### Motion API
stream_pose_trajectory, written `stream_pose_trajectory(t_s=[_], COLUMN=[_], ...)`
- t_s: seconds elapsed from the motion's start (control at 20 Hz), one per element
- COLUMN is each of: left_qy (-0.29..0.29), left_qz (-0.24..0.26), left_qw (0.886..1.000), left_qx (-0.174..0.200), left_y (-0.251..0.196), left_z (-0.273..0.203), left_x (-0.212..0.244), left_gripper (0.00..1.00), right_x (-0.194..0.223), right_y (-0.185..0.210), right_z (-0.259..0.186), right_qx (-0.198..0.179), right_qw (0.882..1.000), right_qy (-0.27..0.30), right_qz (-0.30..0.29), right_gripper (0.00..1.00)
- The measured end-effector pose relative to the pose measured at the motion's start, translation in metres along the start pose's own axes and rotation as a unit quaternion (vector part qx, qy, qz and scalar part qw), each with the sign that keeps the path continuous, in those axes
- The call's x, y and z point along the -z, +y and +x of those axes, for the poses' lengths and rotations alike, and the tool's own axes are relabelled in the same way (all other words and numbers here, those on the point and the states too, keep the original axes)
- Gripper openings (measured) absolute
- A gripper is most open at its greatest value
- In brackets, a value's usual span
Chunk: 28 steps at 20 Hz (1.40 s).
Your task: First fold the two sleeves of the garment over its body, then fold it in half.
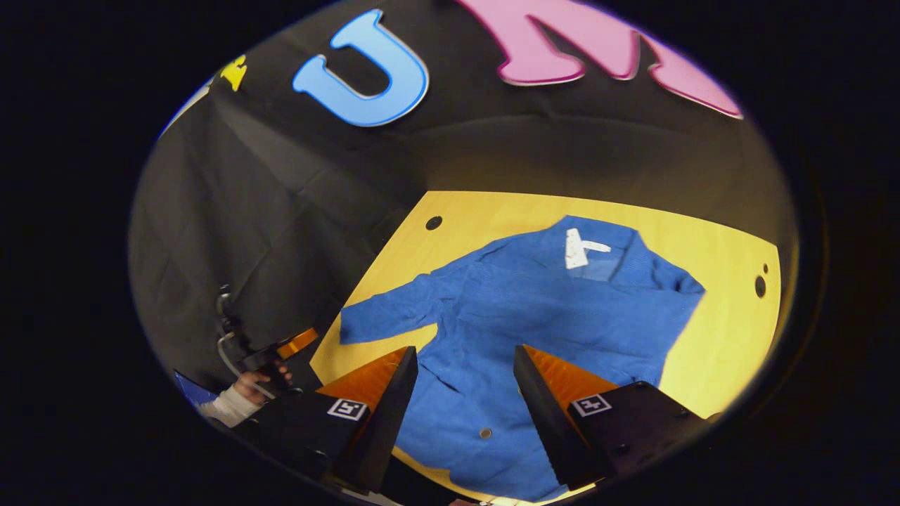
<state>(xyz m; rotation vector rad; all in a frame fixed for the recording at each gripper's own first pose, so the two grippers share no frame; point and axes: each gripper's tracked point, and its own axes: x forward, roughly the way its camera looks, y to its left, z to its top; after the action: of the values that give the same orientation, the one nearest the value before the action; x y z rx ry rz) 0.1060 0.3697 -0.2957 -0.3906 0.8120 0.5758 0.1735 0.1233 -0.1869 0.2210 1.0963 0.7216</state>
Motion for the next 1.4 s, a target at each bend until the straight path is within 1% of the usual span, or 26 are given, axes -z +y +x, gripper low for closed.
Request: stream_pose_trajectory(t_s=[0.15, 0.25, 0.35, 0.4, 0.45, 0.5, 0.55, 0.6, 0.65, 0.7, 0.75, 0.95, 1.0, 1.05, 1.15, 1.2, 1.25, 1.3, 1.35, 1.4], left_qy=[0.053, 0.074, 0.094, 0.106, 0.119, 0.134, 0.155, 0.159, 0.146, 0.157, 0.154, 0.159, 0.161, 0.16, 0.163, 0.167, 0.152, 0.155, 0.142, 0.148], left_qz=[-0.014, -0.007, 0.004, 0.006, 0.003, -0.003, -0.008, -0.002, 0.009, 0.018, 0.021, 0.034, 0.045, 0.058, 0.067, 0.066, 0.069, 0.064, 0.065, 0.07], left_qw=[0.998, 0.997, 0.995, 0.994, 0.992, 0.991, 0.987, 0.986, 0.988, 0.987, 0.987, 0.986, 0.986, 0.985, 0.984, 0.984, 0.986, 0.986, 0.988, 0.986], left_qx=[-0.004, -0.02, -0.031, -0.032, -0.027, -0.021, -0.025, -0.042, -0.041, -0.039, -0.035, -0.028, -0.02, -0.011, 0.005, 0.002, 0.007, 0.009, 0.013, 0.015], left_y=[0.001, 0.01, 0.004, 0.002, -0.002, -0.001, 0.002, 0.008, 0.009, 0.003, 0.0, 0.0, -0.002, -0.007, -0.018, -0.024, -0.028, -0.028, -0.028, -0.026], left_z=[0.03, 0.044, 0.063, 0.069, 0.075, 0.078, 0.082, 0.083, 0.087, 0.083, 0.09, 0.091, 0.094, 0.096, 0.097, 0.097, 0.101, 0.101, 0.107, 0.103], left_x=[0.001, 0.0, 0.008, 0.013, 0.017, 0.022, 0.031, 0.028, 0.022, 0.03, 0.029, 0.03, 0.031, 0.028, 0.023, 0.021, 0.017, 0.019, 0.013, 0.016], left_gripper=[0.83, 0.83, 0.83, 0.83, 0.84, 0.82, 0.82, 0.83, 0.85, 0.84, 0.83, 0.84, 0.83, 0.77, 0.31, 0.19, 0.11, 0.06, 0.0, 0.0], right_x=[0.014, 0.027, 0.039, 0.046, 0.053, 0.06, 0.064, 0.069, 0.073, 0.077, 0.078, 0.079, 0.078, 0.078, 0.08, 0.083, 0.086, 0.089, 0.093, 0.096], right_y=[-0.03, -0.042, -0.052, -0.059, -0.066, -0.067, -0.066, -0.062, -0.061, -0.061, -0.06, -0.037, -0.035, -0.033, -0.035, -0.037, -0.039, -0.039, -0.04, -0.042], right_z=[-0.055, -0.084, -0.103, -0.105, -0.108, -0.112, -0.113, -0.114, -0.113, -0.112, -0.111, -0.106, -0.106, -0.106, -0.11, -0.114, -0.117, -0.119, -0.122, -0.126], right_qx=[0.036, 0.056, 0.073, 0.084, 0.096, 0.102, 0.102, 0.099, 0.1, 0.102, 0.1, 0.08, 0.077, 0.075, 0.078, 0.082, 0.087, 0.09, 0.092, 0.094], right_qw=[0.999, 0.998, 0.996, 0.995, 0.994, 0.993, 0.993, 0.993, 0.993, 0.993, 0.993, 0.995, 0.995, 0.995, 0.995, 0.995, 0.994, 0.994, 0.993, 0.993], right_qy=[-0.022, -0.033, -0.04, -0.04, -0.038, -0.038, -0.036, -0.033, -0.031, -0.028, -0.026, -0.022, -0.023, -0.024, -0.024, -0.024, -0.025, -0.025, -0.025, -0.028], right_qz=[0.012, 0.024, 0.033, 0.034, 0.038, 0.044, 0.05, 0.053, 0.053, 0.051, 0.051, 0.056, 0.057, 0.058, 0.059, 0.06, 0.06, 0.062, 0.064, 0.067], right_gripper=[0.89, 0.89, 0.89, 0.89, 0.89, 0.89, 0.89, 0.89, 0.89, 0.89, 0.89, 0.9, 0.89, 0.89, 0.89, 0.89, 0.89, 0.89, 0.89, 0.89])
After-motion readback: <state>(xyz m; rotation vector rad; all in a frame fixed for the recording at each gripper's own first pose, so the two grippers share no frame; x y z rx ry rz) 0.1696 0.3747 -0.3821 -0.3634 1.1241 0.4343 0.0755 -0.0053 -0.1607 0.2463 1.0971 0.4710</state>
